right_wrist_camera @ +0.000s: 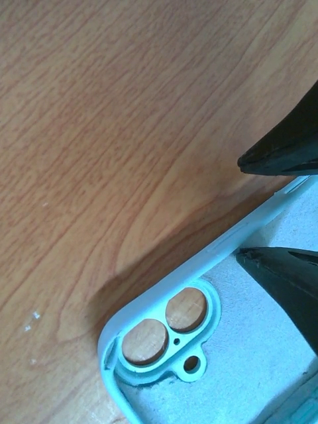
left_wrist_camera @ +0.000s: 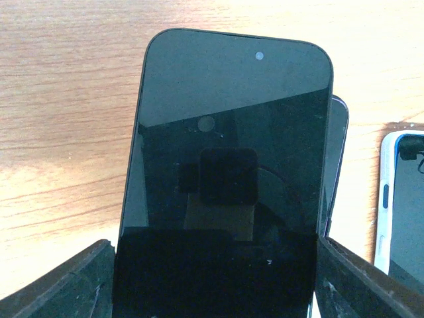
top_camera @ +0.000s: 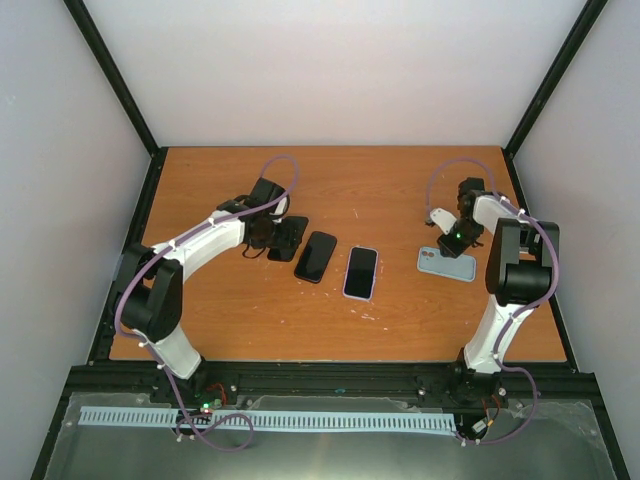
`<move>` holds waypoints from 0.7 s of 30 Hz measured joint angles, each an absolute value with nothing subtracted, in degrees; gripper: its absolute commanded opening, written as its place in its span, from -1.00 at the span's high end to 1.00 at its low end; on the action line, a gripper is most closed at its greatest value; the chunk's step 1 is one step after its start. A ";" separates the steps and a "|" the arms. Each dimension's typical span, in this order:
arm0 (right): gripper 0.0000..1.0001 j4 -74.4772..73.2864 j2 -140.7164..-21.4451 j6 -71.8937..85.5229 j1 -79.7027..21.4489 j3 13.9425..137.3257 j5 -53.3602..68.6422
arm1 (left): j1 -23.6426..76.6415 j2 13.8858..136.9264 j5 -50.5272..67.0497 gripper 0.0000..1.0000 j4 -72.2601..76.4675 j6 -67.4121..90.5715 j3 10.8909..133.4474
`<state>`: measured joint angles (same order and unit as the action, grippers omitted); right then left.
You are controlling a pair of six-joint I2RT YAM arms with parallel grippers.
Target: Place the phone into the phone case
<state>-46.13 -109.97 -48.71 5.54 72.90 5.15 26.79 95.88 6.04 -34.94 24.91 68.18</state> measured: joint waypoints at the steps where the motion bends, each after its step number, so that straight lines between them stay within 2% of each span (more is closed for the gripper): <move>1: 0.84 -46.17 -110.00 -48.62 5.61 72.90 5.23 | 26.79 95.88 6.04 -0.27 -34.96 24.91 68.16; 3: 0.94 -46.78 -110.19 -48.40 5.67 73.21 5.69 | 26.79 95.88 6.04 -0.26 -34.94 24.88 68.12; 11: 0.94 -47.00 -109.32 -44.05 4.36 76.75 11.55 | 26.79 95.88 5.74 -0.26 -35.07 24.84 68.07; 21: 0.94 -34.98 -87.44 -27.24 -8.86 73.49 19.05 | 26.79 94.32 5.58 -0.26 -35.70 24.88 67.37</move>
<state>-34.98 -87.44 -27.24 -8.86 73.49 19.05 26.79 94.32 5.58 -35.70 24.88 67.37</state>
